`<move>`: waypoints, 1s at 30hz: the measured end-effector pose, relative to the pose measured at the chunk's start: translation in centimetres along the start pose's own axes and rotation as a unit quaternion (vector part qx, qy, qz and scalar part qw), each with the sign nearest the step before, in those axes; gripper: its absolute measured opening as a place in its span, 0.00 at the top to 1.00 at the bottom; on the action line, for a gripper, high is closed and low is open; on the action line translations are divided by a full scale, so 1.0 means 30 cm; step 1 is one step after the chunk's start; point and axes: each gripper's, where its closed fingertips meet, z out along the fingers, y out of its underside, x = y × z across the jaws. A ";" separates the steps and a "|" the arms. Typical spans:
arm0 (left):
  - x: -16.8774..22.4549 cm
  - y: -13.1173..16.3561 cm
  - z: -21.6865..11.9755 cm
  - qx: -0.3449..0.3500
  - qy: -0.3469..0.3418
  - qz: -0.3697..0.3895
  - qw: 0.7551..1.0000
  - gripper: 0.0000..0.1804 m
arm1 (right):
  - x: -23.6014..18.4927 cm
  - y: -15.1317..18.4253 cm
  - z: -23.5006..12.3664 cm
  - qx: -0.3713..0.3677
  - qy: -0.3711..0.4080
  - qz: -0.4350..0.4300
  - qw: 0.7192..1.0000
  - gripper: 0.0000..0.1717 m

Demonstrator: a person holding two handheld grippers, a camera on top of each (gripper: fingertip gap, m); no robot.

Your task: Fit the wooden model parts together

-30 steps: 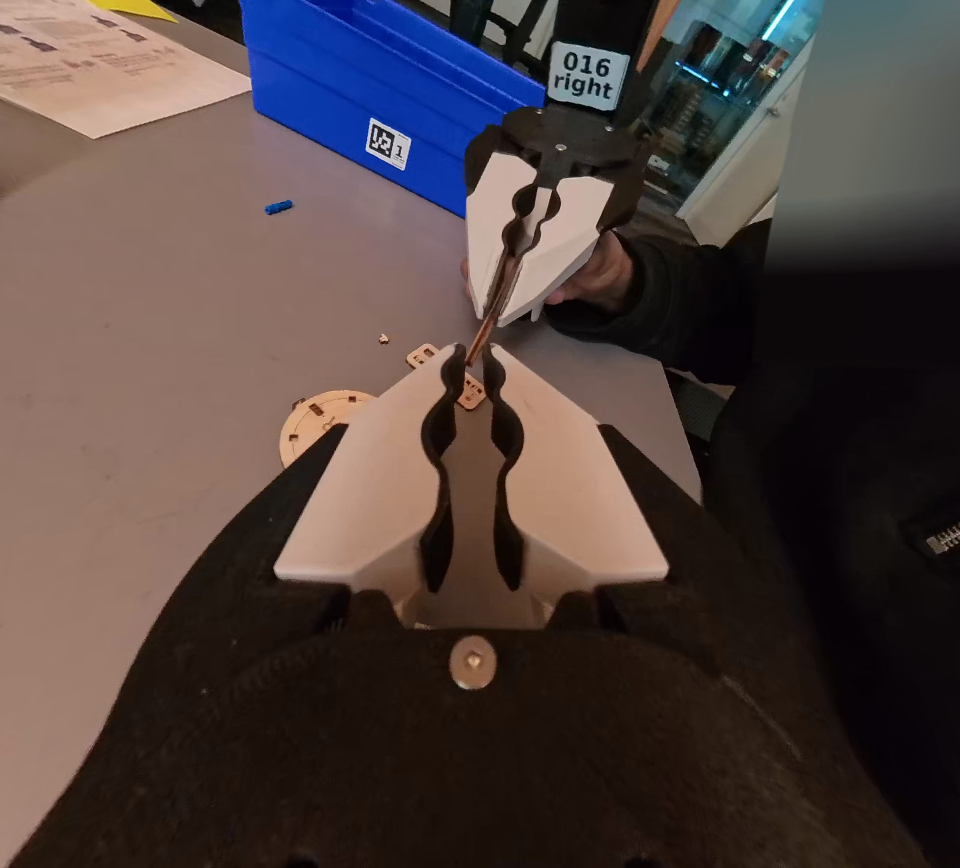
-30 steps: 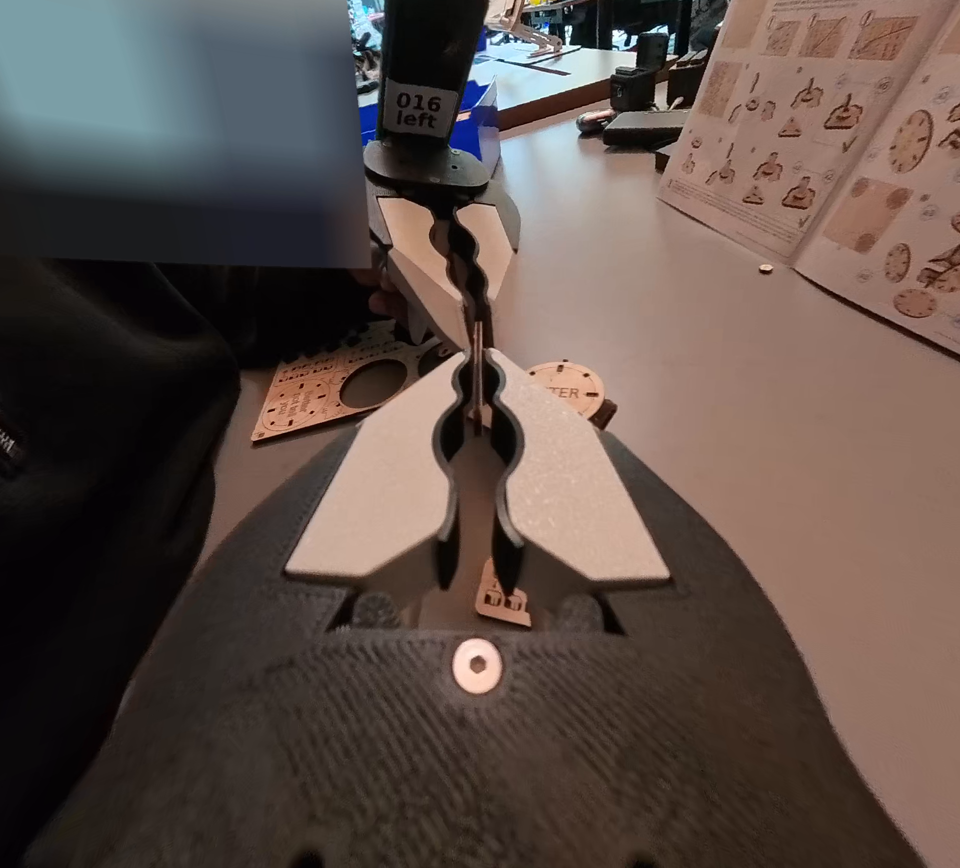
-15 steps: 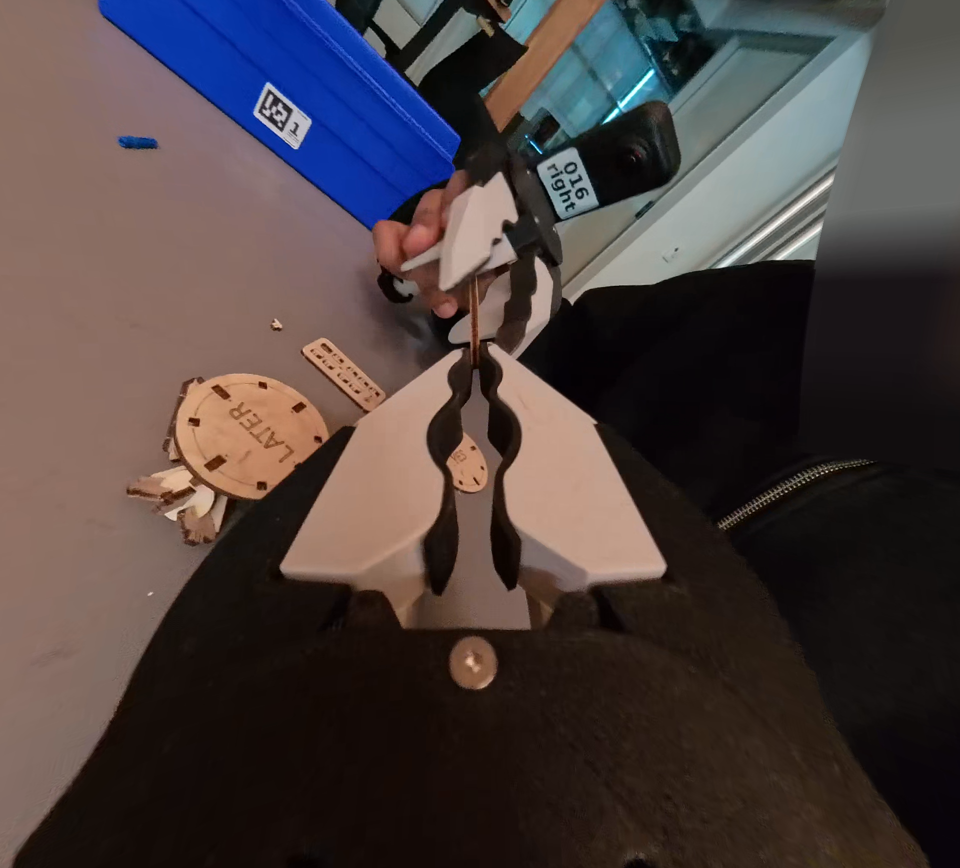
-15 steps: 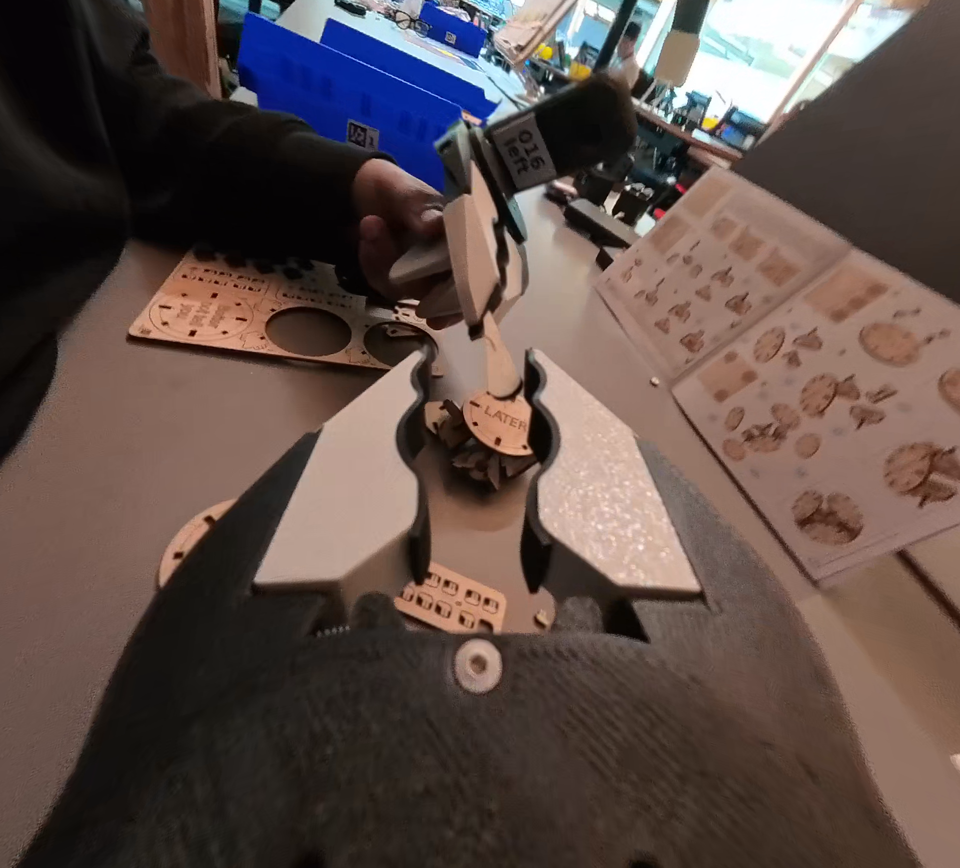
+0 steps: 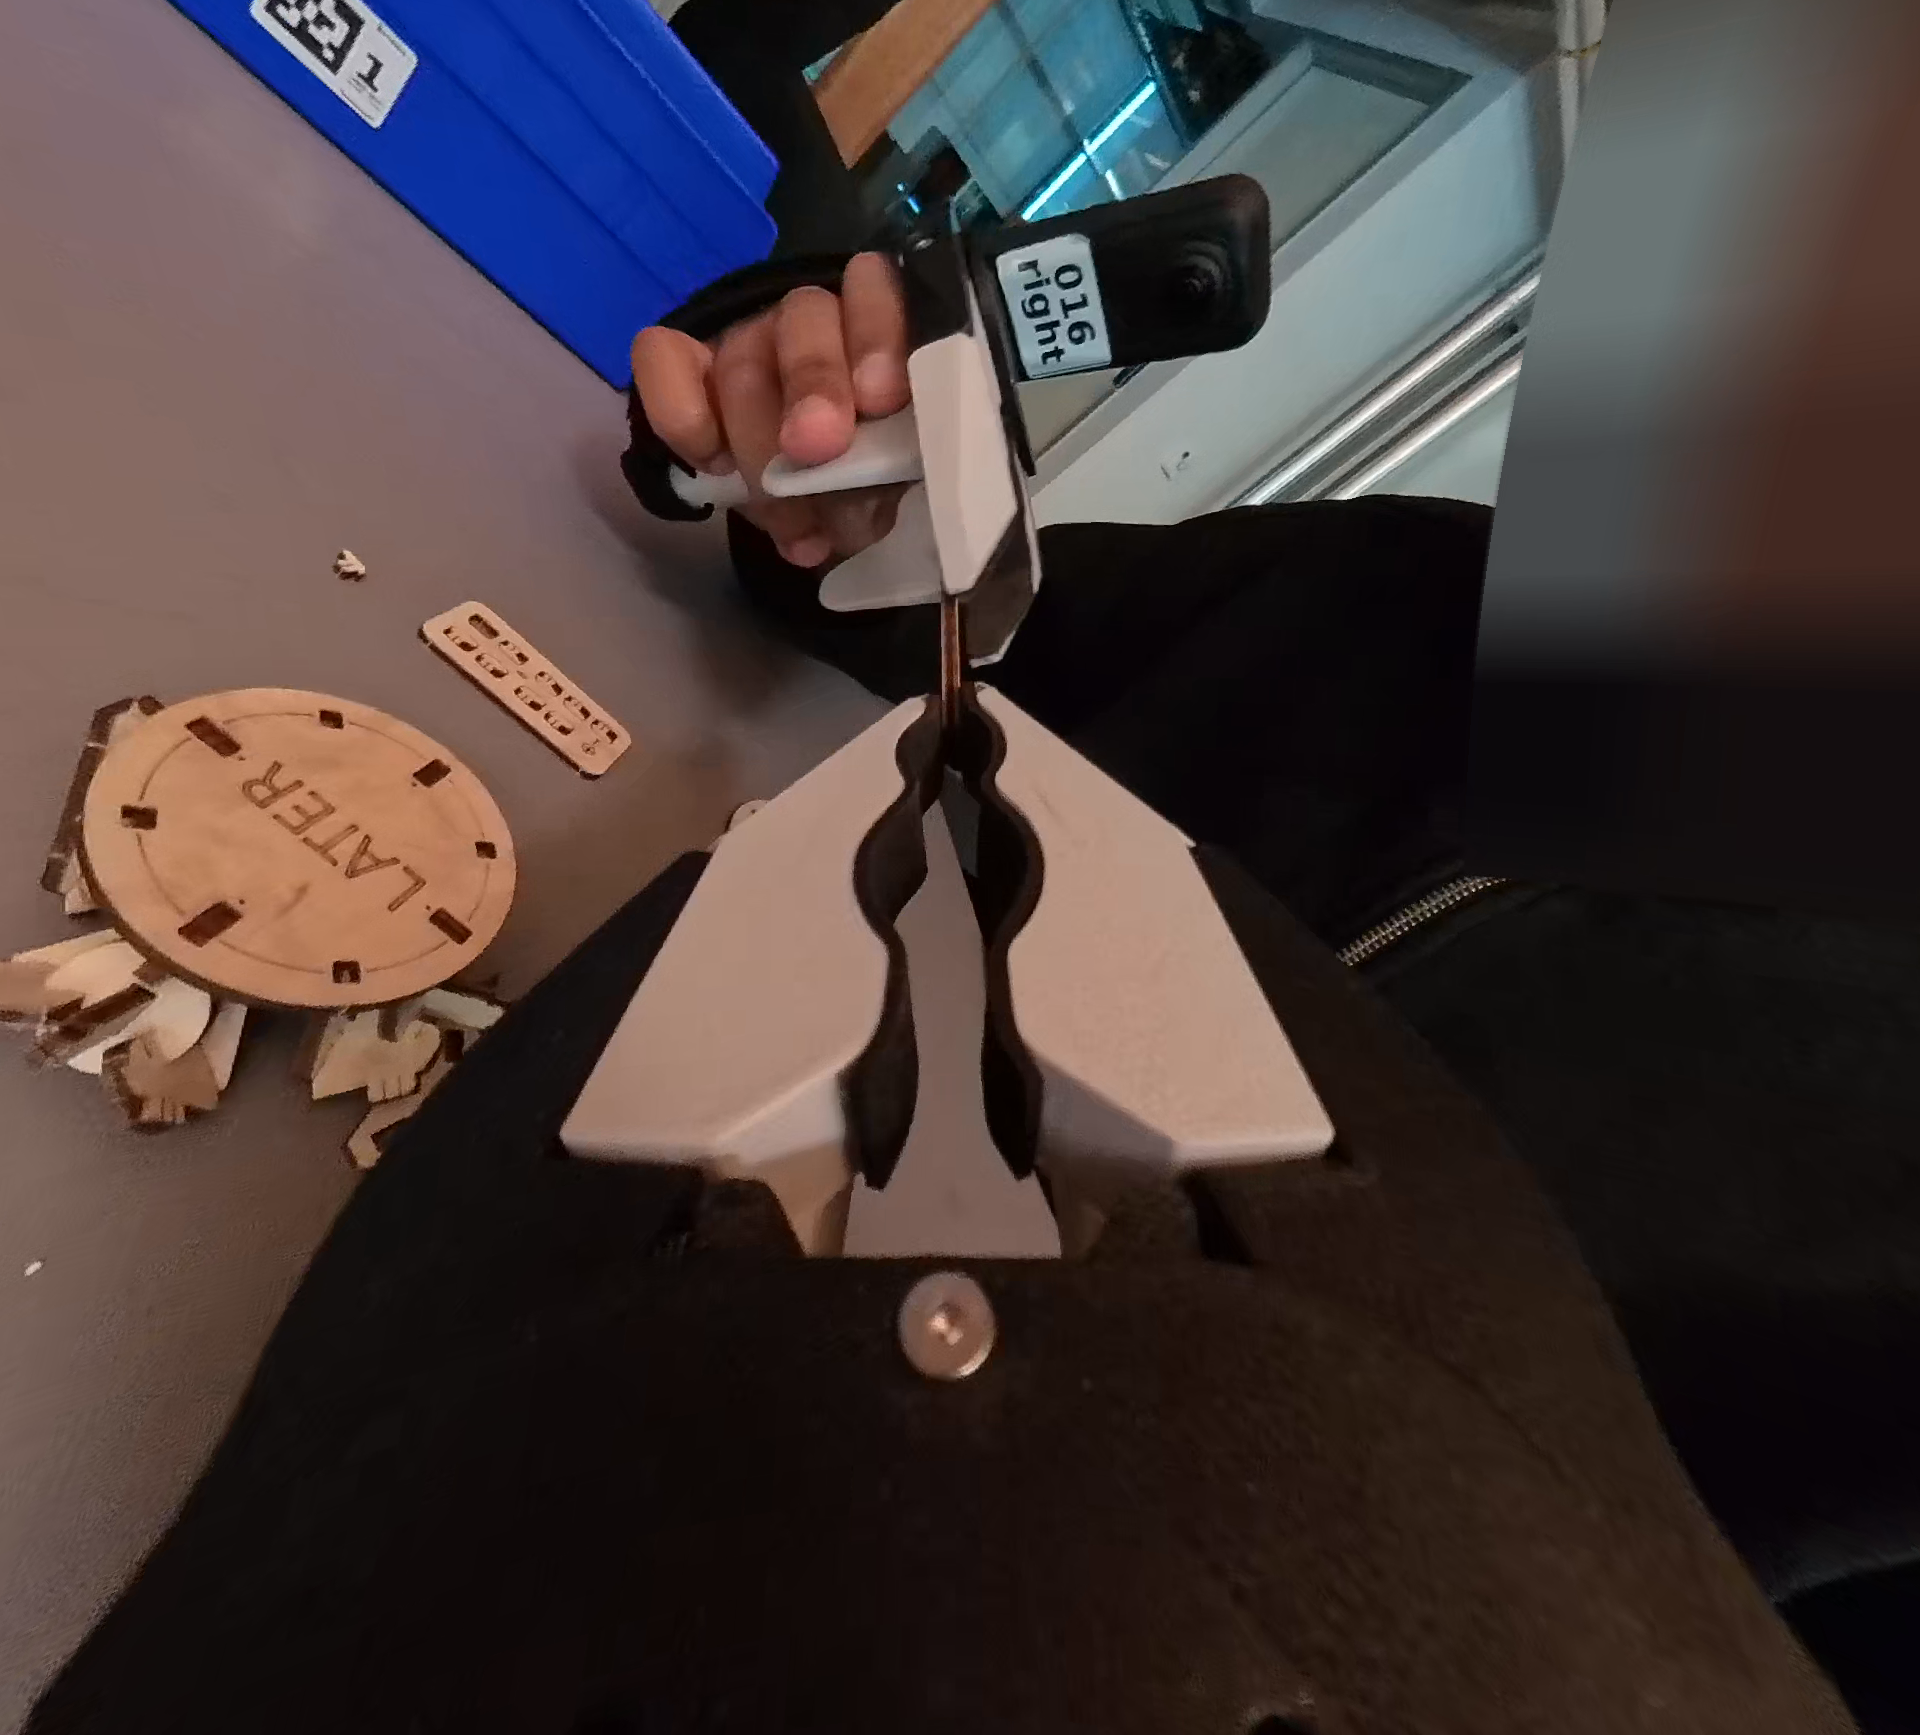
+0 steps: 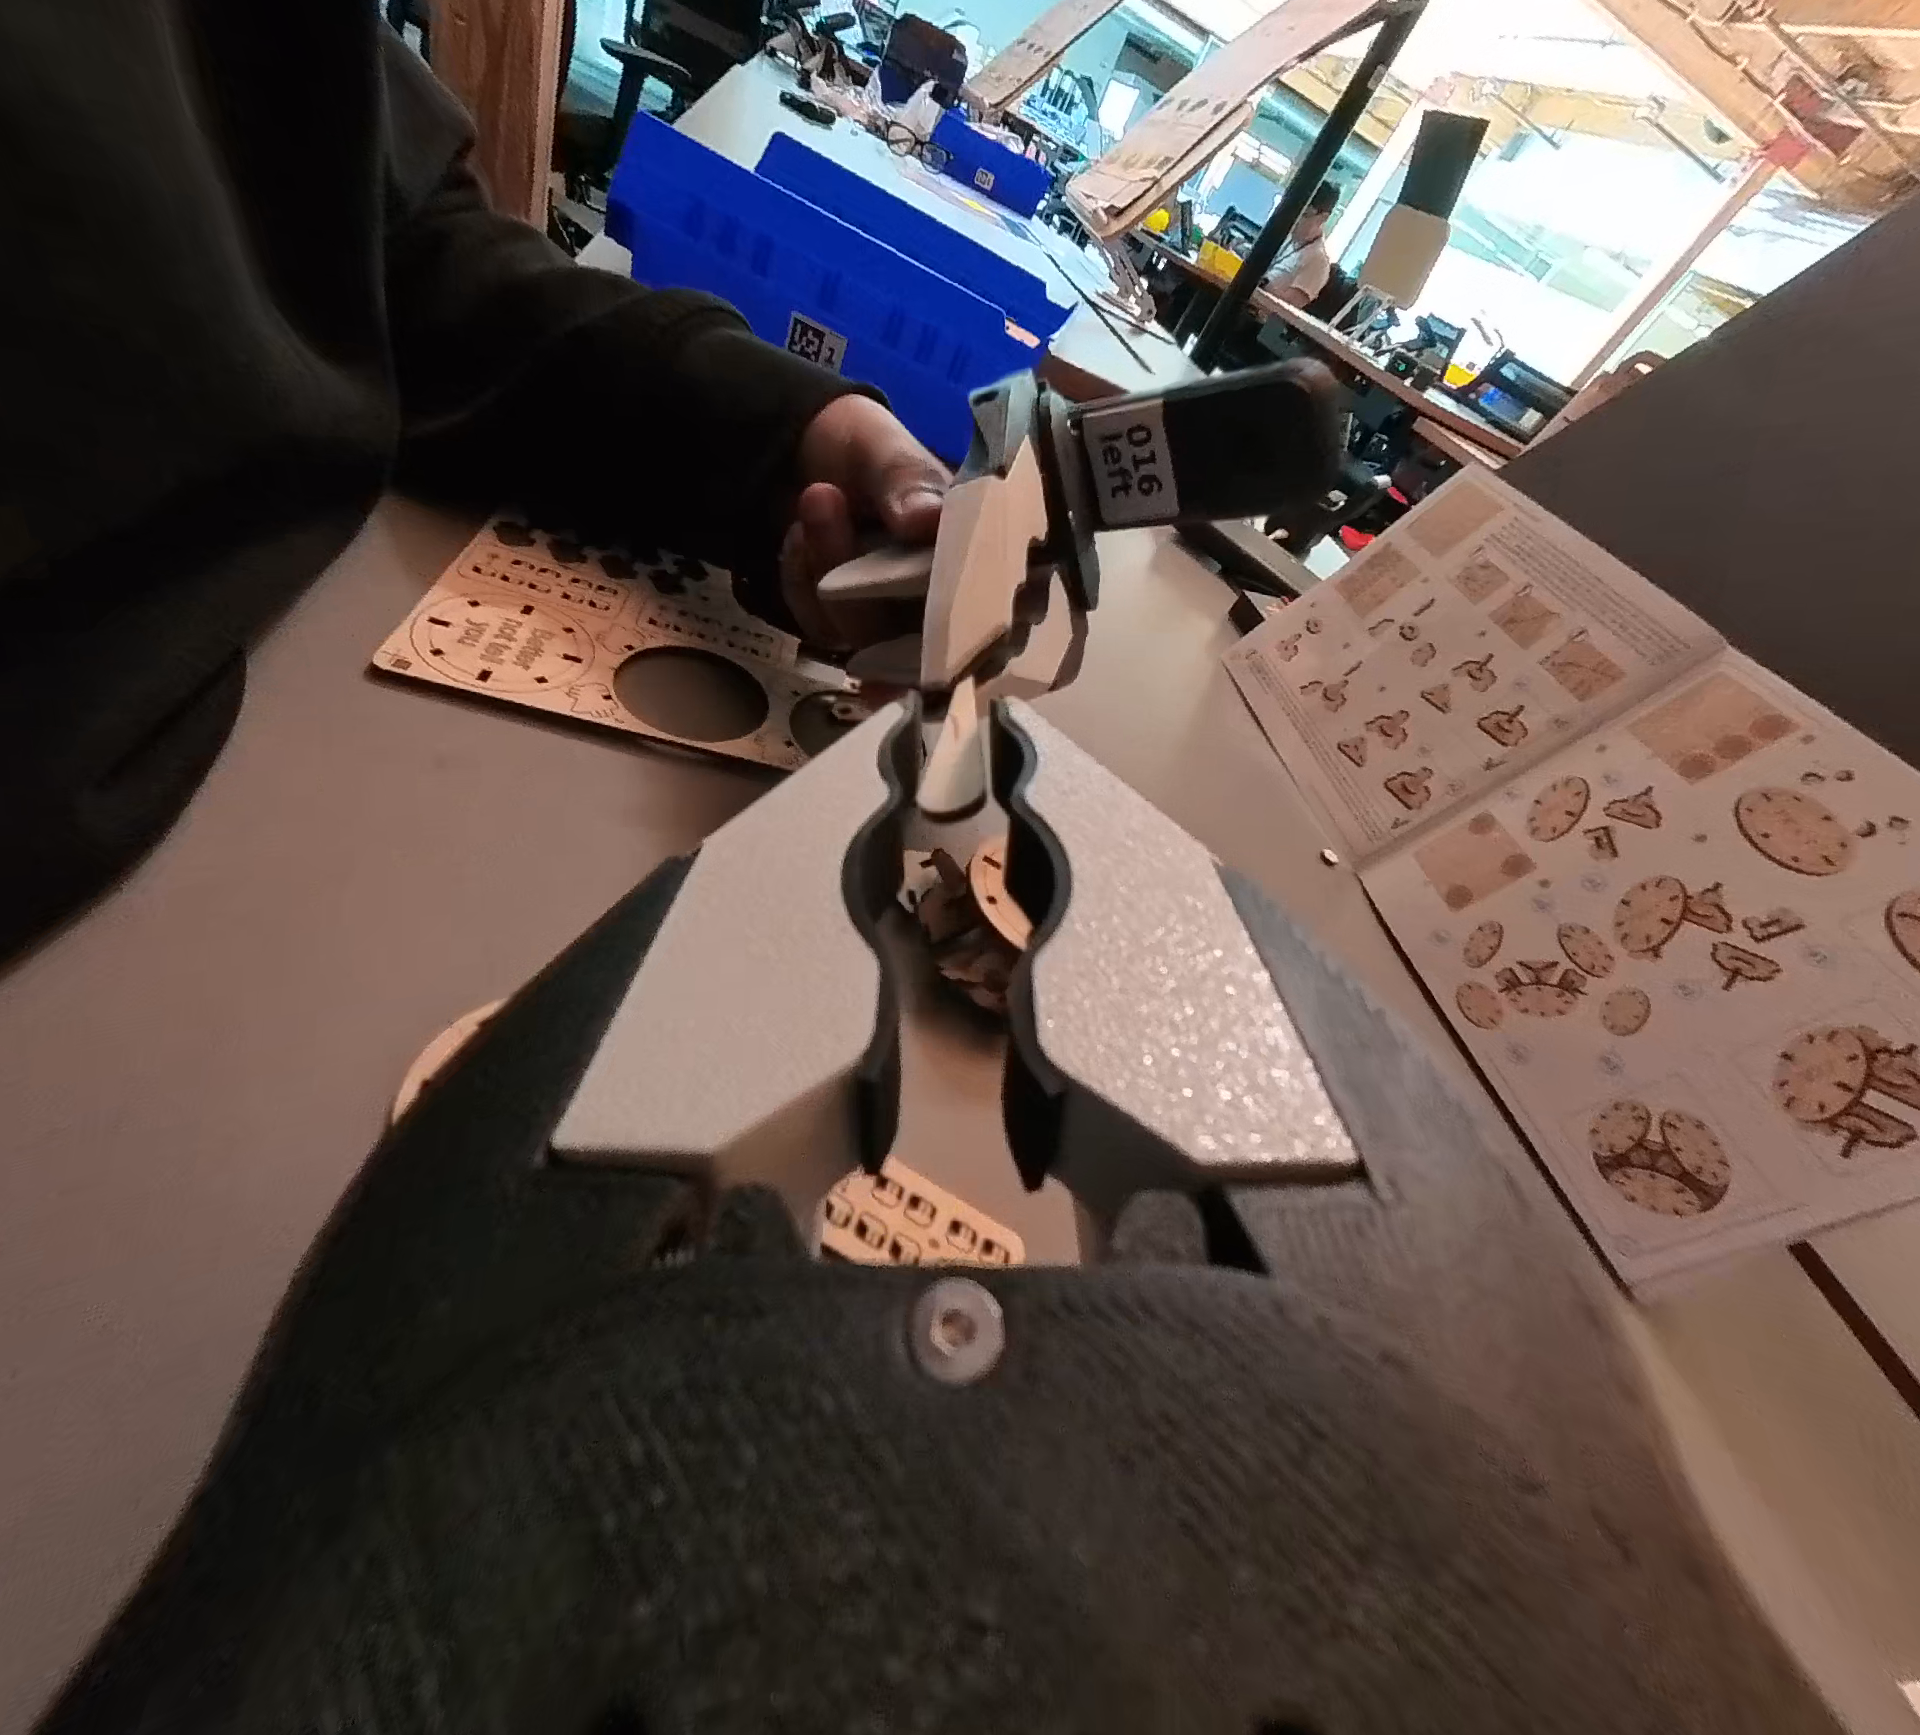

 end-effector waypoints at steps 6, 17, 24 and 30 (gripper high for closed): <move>0.012 0.004 0.003 -0.001 0.021 -0.014 1.000 1.00 | -0.010 -0.006 0.001 0.002 -0.005 -0.006 1.000 0.94; 0.022 0.003 0.005 0.000 0.037 -0.026 0.999 1.00 | -0.019 -0.017 0.003 0.010 -0.010 -0.006 1.000 0.93; 0.025 -0.014 -0.002 0.017 0.046 -0.036 0.998 1.00 | -0.013 -0.010 0.003 0.001 -0.004 -0.011 1.000 0.91; 0.026 -0.014 0.000 0.016 0.043 -0.036 0.998 1.00 | -0.001 -0.011 0.003 0.001 0.005 -0.003 1.000 0.94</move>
